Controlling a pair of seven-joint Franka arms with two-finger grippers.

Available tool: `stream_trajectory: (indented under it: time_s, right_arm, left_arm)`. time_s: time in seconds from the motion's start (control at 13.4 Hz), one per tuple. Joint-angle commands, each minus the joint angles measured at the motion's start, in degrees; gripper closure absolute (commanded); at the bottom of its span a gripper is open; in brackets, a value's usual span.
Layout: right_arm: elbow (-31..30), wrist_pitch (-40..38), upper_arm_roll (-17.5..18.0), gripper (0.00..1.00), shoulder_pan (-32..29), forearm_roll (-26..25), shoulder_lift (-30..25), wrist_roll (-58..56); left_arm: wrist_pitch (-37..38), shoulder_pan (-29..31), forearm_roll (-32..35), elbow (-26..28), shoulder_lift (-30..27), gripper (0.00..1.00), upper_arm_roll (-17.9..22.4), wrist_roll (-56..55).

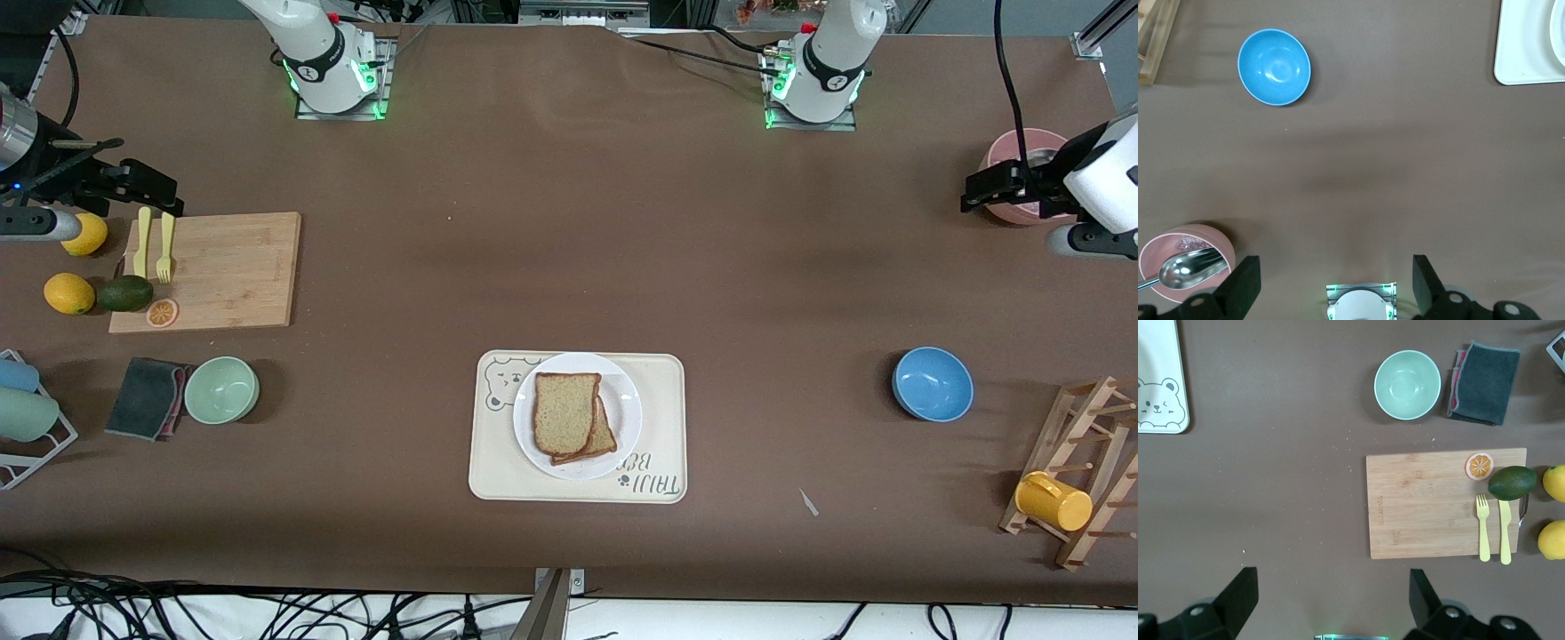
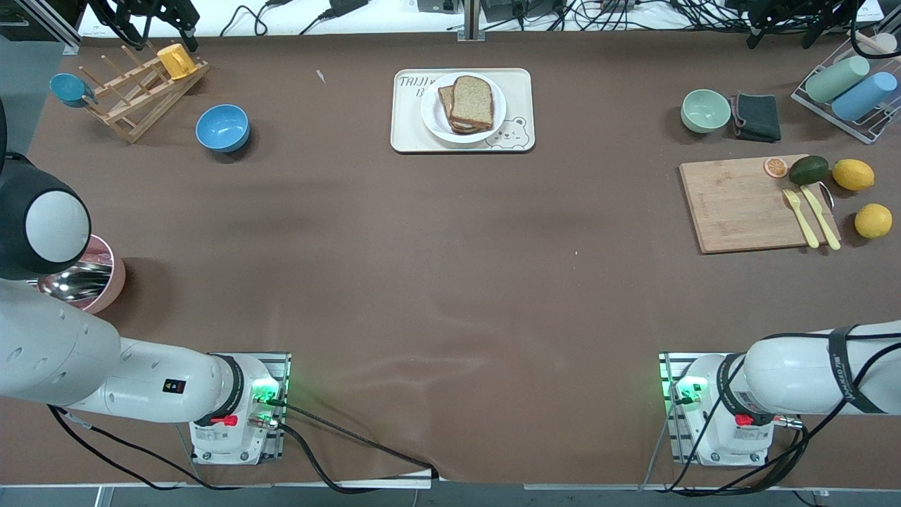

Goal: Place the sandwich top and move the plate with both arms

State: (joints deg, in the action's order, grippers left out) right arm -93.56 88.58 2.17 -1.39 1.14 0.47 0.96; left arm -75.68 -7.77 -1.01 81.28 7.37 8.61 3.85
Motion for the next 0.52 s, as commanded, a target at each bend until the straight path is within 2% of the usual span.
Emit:
stream_trajectory:
  time_s: [0.0,0.22,0.45]
  right_arm:
    - [1.28,-0.86,0.12,0.00,-0.19,-0.79,0.23,-0.87]
    - [1.28,-0.78,0.12,0.00,-0.19,-0.71,0.23,-0.87]
    - [1.28,-0.86,0.12,0.00,-0.19,-0.71,0.23,-0.87]
  left_arm:
    - [-4.01,-0.05,2.06,3.25,-1.56,0.00,0.09,0.90]
    - [-7.01,0.30,2.15,6.60,-2.71,0.00,0.09,0.81]
    - [-7.82,0.30,2.15,7.58,-3.15,0.00,0.09,0.72]
